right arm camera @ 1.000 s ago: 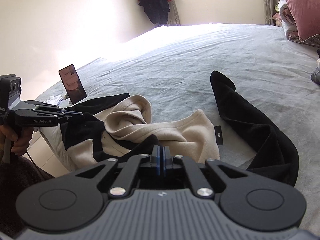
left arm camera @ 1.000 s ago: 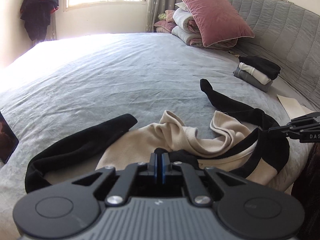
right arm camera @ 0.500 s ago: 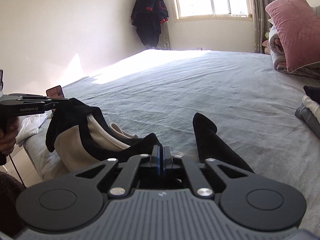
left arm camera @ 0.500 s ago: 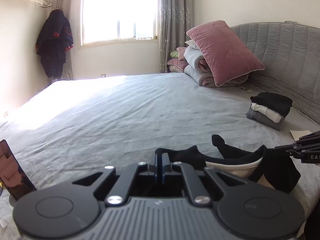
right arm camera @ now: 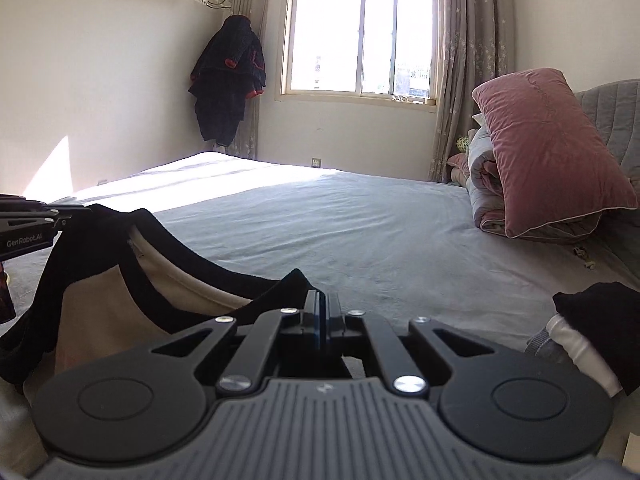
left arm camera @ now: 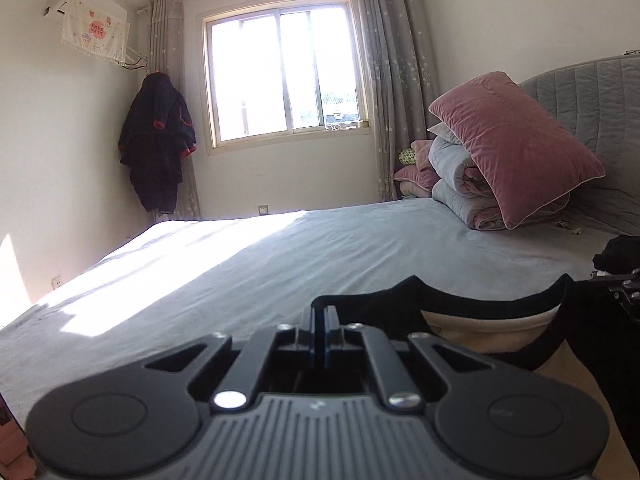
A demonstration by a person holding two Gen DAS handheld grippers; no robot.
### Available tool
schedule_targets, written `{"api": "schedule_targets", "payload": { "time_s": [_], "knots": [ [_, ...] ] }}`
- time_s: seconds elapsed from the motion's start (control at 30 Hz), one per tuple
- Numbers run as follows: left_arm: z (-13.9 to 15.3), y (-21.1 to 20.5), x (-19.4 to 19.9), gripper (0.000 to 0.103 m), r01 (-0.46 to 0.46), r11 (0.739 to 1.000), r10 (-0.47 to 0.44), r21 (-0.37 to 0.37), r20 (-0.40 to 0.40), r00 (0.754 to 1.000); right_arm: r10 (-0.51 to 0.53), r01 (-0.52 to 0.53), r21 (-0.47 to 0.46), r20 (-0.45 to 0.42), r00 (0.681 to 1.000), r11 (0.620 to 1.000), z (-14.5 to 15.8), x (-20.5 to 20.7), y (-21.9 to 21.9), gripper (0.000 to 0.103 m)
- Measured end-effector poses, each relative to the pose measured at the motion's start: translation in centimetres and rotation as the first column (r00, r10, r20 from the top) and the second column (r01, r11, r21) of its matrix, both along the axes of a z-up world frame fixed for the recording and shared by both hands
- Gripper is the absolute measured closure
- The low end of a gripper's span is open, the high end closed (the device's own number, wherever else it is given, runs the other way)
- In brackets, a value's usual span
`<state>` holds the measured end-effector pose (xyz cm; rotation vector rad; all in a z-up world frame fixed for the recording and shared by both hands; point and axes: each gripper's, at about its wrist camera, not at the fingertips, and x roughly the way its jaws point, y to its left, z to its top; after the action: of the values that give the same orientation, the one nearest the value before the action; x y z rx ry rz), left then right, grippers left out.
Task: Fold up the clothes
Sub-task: 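Grasp the collar with the right gripper while the left gripper grasps the collar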
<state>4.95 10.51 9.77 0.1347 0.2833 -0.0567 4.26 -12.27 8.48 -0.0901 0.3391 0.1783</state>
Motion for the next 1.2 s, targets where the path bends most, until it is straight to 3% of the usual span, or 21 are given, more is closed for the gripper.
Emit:
{"api": "schedule_targets", "payload": {
  "time_s": [0.27, 0.63, 0.93, 1.07, 1.2],
  "knots": [
    [-2.0, -1.0, 8.7, 0.099, -0.082, 0.997, 0.082, -0.015, 0.014, 0.997, -0.080, 0.086, -0.101, 0.060, 0.995, 0.991, -1.6, 8.6, 0.5, 0.101],
    [-7.2, -1.0, 17.6, 0.099, -0.178, 0.984, 0.177, -0.004, -0.044, 0.983, -0.122, 0.130, -0.223, 0.049, 0.991, 0.966, -6.4, 18.4, 2.6, 0.101],
    [-12.4, -1.4, 21.3, 0.098, -0.190, 0.980, 0.196, 0.056, -0.144, 0.970, -0.134, 0.115, -0.291, -0.046, 0.990, 0.950, -11.3, 22.3, 4.0, 0.101],
    [-14.0, -0.9, 22.1, 0.098, -0.196, 0.980, 0.201, 0.046, -0.231, 0.952, -0.137, 0.093, -0.301, -0.129, 0.982, 0.949, -12.7, 23.5, 4.0, 0.101],
    [-13.7, -0.1, 22.5, 0.093, -0.198, 0.980, 0.183, -0.023, -0.290, 0.939, -0.117, 0.061, -0.269, -0.198, 0.973, 0.961, -12.6, 24.1, 3.5, 0.097]
  ]
}}
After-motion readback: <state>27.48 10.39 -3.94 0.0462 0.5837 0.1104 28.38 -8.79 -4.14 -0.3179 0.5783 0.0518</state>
